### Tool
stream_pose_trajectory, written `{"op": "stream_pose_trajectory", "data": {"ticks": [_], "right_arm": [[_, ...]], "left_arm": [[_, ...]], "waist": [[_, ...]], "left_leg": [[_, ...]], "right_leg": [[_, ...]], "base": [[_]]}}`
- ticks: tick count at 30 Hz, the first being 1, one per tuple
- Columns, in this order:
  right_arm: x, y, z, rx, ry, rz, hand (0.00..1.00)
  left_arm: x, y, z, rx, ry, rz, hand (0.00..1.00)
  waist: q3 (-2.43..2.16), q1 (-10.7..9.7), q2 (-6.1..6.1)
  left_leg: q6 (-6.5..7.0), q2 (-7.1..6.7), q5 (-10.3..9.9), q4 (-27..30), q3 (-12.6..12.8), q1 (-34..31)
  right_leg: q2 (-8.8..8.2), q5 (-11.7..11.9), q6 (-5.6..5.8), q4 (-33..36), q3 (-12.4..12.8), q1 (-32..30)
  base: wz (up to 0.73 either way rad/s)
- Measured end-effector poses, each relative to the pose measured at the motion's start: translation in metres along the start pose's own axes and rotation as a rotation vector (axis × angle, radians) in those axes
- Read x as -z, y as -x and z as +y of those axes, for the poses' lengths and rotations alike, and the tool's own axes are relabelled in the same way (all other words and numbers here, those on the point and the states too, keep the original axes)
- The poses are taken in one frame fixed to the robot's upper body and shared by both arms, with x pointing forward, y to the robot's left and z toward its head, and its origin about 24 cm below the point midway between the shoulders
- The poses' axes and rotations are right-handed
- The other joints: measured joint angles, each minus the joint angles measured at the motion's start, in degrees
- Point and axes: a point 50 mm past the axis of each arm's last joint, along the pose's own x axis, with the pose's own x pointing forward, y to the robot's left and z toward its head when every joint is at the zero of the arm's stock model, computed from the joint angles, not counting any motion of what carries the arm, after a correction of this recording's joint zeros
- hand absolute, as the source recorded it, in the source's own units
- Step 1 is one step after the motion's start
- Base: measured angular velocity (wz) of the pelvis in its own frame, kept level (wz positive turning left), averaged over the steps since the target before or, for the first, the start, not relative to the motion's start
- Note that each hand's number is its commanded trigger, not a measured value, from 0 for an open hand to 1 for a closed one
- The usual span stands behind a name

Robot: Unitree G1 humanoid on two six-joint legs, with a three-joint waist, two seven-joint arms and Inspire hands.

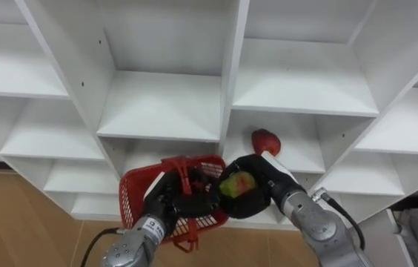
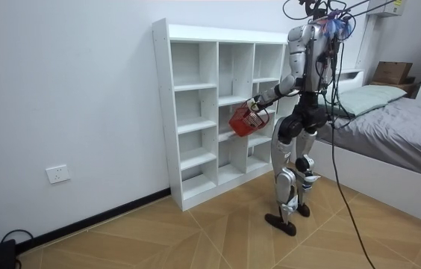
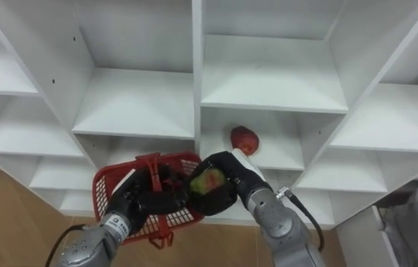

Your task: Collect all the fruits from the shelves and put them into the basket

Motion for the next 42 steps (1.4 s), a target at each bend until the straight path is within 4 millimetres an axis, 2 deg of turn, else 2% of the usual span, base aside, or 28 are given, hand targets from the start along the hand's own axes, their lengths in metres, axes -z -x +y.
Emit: {"op": "stream_pose_trajectory", "data": {"ticks": [15, 18, 19, 20, 21, 22, 42], "right_arm": [[-0.0025, 0.0, 0.0005, -0.001, 0.037, 0.002, 1.0], [-0.0032, 0.0001, 0.0002, 0.0, 0.04, 0.0, 0.91], [-0.0032, 0.0001, 0.0002, 0.001, 0.04, 0.0, 0.75], [-0.0032, 0.0001, 0.0002, 0.001, 0.04, 0.0, 0.51], [-0.0032, 0.0001, 0.0003, 0.001, 0.04, 0.0, 0.09], [-0.0032, 0.0001, 0.0003, 0.001, 0.039, 0.0, 0.0], [-0.0082, -0.0017, 0.0066, -0.018, 0.019, -0.014, 0.0]], "left_arm": [[0.0019, -0.0001, -0.0017, 0.008, 0.02, 0.016, 1.0], [0.0019, -0.0002, -0.0019, 0.01, 0.035, 0.015, 1.0], [0.0019, -0.0002, -0.0019, 0.01, 0.035, 0.015, 1.0], [0.0019, -0.0002, -0.0019, 0.01, 0.035, 0.015, 1.0], [0.0019, -0.0002, -0.0019, 0.01, 0.035, 0.015, 1.0], [0.0019, -0.0002, -0.0019, 0.009, 0.035, 0.015, 1.0], [0.0074, 0.0003, -0.0052, 0.022, 0.034, 0.049, 1.0]], "waist": [[-0.05, 0.5, -0.02], [-0.06, 0.9, -0.05], [-0.07, 1.0, -0.05], [-0.08, 1.2, -0.07], [-0.09, 1.3, -0.1], [-0.11, 1.4, -0.13], [-0.08, 1.4, -0.74]], "left_leg": [[0.0, 0.03, 0.0, 0.1, 0.0, 0.0], [0.0, 0.03, 0.0, 0.1, 0.0, 0.0], [0.0, 0.03, 0.0, 0.1, 0.0, 0.0], [0.0, 0.03, 0.0, 0.1, 0.0, 0.0], [0.0, 0.02, 0.0, 0.1, 0.0, 0.0], [0.0, 0.01, 0.0, 0.1, 0.0, 0.0], [0.0, 0.0, 0.0, 0.3, -0.1, 0.0]], "right_leg": [[0.01, 0.0, -0.01, 0.1, 0.0, 0.0], [-0.01, 0.0, -0.01, 0.1, 0.0, 0.0], [-0.02, 0.0, -0.01, 0.1, -0.1, 0.1], [-0.04, 0.0, -0.01, 0.1, -0.1, 0.1], [-0.07, 0.0, -0.01, 0.1, -0.1, 0.1], [-0.08, 0.0, -0.01, 0.1, -0.1, 0.1], [-0.43, 0.0, -0.01, 0.0, -0.1, 0.2]], "base": [[0.0], [0.0], [0.0], [0.0], [0.0], [0.0], [0.0]]}}
